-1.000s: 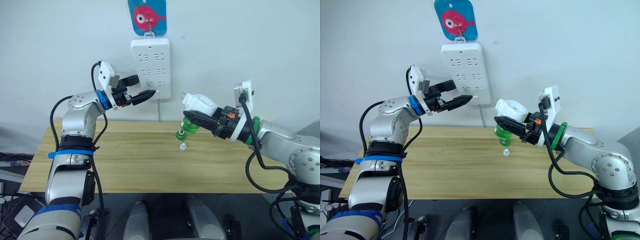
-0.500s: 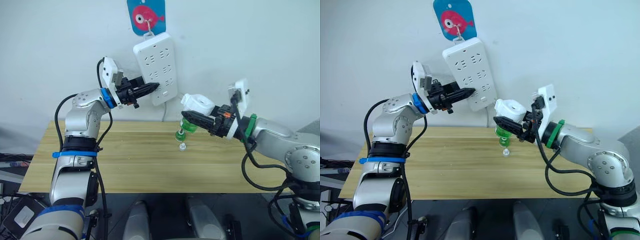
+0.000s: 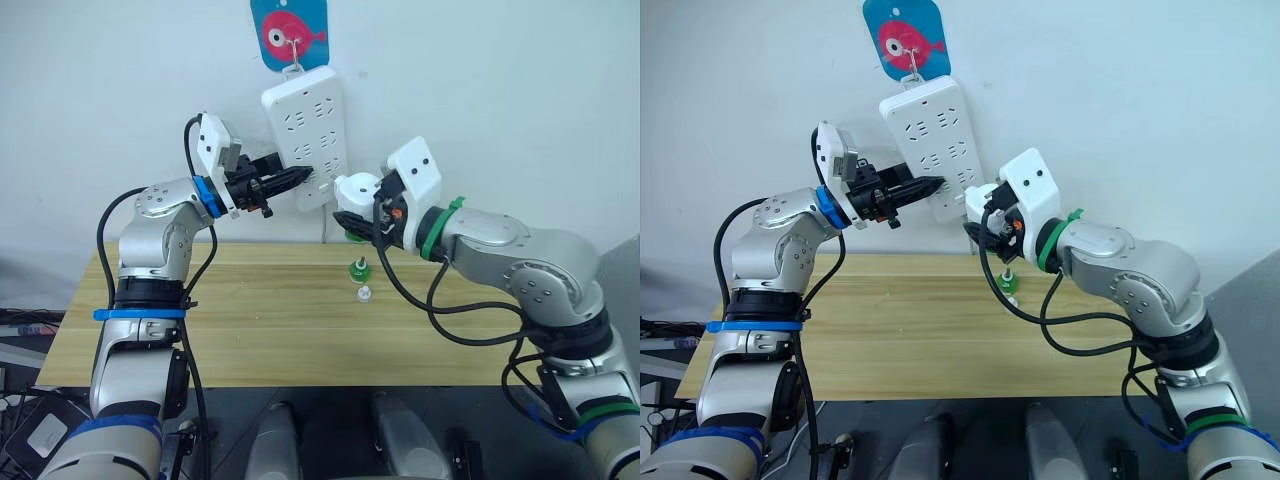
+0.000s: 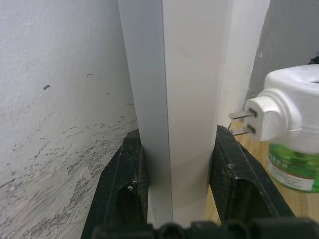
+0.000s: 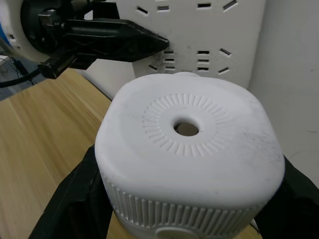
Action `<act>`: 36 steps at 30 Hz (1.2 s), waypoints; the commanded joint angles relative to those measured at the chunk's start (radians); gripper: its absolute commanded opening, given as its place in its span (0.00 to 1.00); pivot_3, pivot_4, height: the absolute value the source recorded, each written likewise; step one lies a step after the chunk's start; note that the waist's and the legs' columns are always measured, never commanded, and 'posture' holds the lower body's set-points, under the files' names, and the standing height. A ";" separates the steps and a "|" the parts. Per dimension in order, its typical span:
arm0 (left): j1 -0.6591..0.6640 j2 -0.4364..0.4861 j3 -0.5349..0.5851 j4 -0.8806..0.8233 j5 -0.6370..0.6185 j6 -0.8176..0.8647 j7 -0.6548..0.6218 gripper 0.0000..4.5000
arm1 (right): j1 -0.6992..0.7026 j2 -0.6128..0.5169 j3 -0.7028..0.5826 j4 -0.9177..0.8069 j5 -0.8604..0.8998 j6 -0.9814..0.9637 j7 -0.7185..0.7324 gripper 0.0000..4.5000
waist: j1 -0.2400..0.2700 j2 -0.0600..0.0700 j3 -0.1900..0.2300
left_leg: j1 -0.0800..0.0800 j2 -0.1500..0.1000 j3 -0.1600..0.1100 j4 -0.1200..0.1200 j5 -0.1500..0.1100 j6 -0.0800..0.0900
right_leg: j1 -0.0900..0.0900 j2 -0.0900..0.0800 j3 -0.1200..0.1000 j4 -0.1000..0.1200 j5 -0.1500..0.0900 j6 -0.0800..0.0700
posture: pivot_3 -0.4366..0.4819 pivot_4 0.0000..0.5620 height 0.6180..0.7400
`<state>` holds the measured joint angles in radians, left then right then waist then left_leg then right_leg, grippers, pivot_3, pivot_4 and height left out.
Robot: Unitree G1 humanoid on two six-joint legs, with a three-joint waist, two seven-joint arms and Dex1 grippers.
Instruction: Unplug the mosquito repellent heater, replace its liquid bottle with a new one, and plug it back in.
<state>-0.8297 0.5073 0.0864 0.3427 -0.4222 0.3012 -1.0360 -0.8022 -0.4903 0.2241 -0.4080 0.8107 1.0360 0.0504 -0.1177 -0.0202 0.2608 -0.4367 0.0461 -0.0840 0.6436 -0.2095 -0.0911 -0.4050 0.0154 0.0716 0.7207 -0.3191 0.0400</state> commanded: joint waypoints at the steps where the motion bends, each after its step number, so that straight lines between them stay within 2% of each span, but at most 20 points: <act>1: 0.015 0.012 0.013 -0.046 -0.007 0.002 0.003 0.29 | -0.036 0.035 0.000 0.013 -0.081 -0.020 0.016 0.69 | 0.000 0.000 0.000 | 0.000 0.000 0.000 0.000 0.000 0.000 | 0.000 0.000 0.000 0.000 0.000 0.000 | 0.32 0.34 0.87; 8: 0.030 0.013 0.009 -0.065 -0.008 0.009 0.002 0.29 | -0.046 0.108 -0.005 0.051 -0.195 -0.037 0.053 0.69 | -0.004 0.000 0.000 | 0.000 0.000 0.000 -0.001 0.000 0.000 | 0.000 0.000 0.000 0.000 0.000 0.000 | 0.32 0.34 0.87; 18: 0.033 0.019 0.009 -0.069 -0.007 0.011 0.006 0.29 | -0.051 0.157 -0.011 0.040 -0.293 -0.040 0.112 0.69 | -0.017 0.000 0.000 | 0.000 0.000 0.000 0.000 0.000 0.000 | 0.000 0.000 0.000 0.000 0.000 0.000 | 0.33 0.34 0.87; 36: 0.042 0.022 0.005 -0.074 -0.003 0.011 0.002 0.29 | -0.060 0.224 -0.024 0.038 -0.396 -0.044 0.149 0.69 | -0.021 0.001 -0.001 | 0.001 0.000 0.000 0.000 0.000 0.000 | 0.000 0.000 0.000 0.003 0.000 0.000 | 0.33 0.35 0.87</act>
<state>-0.7958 0.5266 0.1052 0.3100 -0.4256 0.3068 -1.0224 -0.8179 -0.2815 0.2281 -0.3308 0.4402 1.0313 0.2071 -0.1385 -0.0197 0.2600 -0.4357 0.0461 -0.0842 0.6439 -0.2095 -0.0911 -0.4052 0.0151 0.0715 0.7233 -0.3190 0.0399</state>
